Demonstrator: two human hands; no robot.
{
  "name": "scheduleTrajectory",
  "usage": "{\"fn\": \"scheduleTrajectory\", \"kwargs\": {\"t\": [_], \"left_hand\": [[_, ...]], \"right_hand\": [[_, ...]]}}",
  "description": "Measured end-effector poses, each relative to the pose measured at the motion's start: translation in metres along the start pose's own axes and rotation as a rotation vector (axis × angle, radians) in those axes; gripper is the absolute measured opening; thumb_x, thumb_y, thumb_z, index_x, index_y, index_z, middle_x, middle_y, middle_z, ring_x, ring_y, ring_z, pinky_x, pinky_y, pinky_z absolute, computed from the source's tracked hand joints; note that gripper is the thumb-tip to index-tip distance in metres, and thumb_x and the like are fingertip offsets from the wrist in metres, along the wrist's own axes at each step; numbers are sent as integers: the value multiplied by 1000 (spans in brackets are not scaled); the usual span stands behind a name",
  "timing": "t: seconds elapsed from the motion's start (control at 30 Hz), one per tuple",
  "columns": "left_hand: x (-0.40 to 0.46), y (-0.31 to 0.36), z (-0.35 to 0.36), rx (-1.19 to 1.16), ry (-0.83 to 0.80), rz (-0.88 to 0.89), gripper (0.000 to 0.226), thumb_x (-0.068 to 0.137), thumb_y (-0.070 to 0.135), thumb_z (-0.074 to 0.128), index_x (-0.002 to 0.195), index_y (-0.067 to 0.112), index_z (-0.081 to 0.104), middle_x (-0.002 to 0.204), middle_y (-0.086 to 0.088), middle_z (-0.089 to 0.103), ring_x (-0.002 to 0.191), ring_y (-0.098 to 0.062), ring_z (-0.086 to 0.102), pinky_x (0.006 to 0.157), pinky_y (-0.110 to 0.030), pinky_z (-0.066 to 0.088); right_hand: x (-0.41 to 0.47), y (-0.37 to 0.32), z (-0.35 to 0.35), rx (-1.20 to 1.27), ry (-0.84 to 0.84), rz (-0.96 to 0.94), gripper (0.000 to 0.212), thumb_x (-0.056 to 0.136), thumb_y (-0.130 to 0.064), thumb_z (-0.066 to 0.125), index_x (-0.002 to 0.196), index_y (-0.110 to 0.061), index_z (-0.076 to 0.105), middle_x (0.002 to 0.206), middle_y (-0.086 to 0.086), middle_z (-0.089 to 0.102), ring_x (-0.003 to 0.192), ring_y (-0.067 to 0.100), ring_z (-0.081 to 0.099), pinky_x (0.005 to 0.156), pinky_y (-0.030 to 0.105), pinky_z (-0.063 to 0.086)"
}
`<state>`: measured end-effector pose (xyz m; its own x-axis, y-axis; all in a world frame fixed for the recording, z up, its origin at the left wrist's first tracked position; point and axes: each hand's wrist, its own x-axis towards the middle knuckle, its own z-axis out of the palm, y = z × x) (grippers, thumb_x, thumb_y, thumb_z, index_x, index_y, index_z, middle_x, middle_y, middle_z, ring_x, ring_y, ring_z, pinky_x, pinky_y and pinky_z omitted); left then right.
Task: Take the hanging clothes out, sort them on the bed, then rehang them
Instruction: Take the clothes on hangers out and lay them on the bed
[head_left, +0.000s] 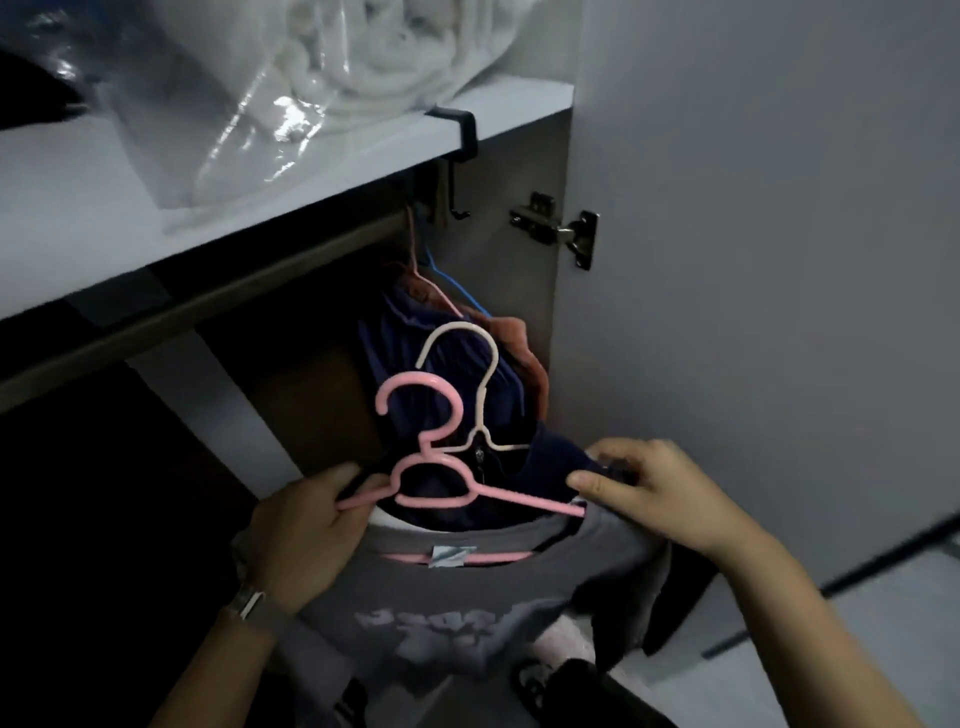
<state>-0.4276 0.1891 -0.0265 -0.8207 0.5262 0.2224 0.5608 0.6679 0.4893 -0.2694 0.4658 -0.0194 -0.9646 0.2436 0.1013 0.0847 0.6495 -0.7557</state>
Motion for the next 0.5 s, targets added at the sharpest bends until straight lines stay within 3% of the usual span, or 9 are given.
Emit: {"fn": "scheduleTrajectory", "kwargs": {"t": [0.1,0.23,0.37,0.5], "left_hand": [[-5,30,23,-25,-69,56,52,84,54,52,63,8,42,53,-4,51,54,-20,52,52,-32,39],[-10,95,58,41,-114,263,48,86,53,51,68,9,47,68,-11,61,74,-40,57,57,-36,43],[-32,165,92,17,-197,516,42,83,55,53,74,14,56,76,-11,67,84,-41,59,59,-36,44],[-62,229,123,-31,-315,712,54,83,64,46,65,12,42,62,-8,59,72,-42,54,55,-34,41]], "right_hand": [[-64,21,-5,-196,241,198,56,73,-80,44,83,-28,61,74,-13,66,72,7,63,67,35,51],[-159,30,-19,-160,436,428,37,84,-60,55,77,-25,63,67,-6,63,66,6,57,61,22,43],[-254,26,-29,-60,649,615,20,85,-46,62,74,-29,64,71,-11,66,70,3,58,62,19,42],[-338,20,-37,-30,824,759,23,84,-47,63,76,-26,67,72,-7,66,71,7,59,66,23,44]]}}
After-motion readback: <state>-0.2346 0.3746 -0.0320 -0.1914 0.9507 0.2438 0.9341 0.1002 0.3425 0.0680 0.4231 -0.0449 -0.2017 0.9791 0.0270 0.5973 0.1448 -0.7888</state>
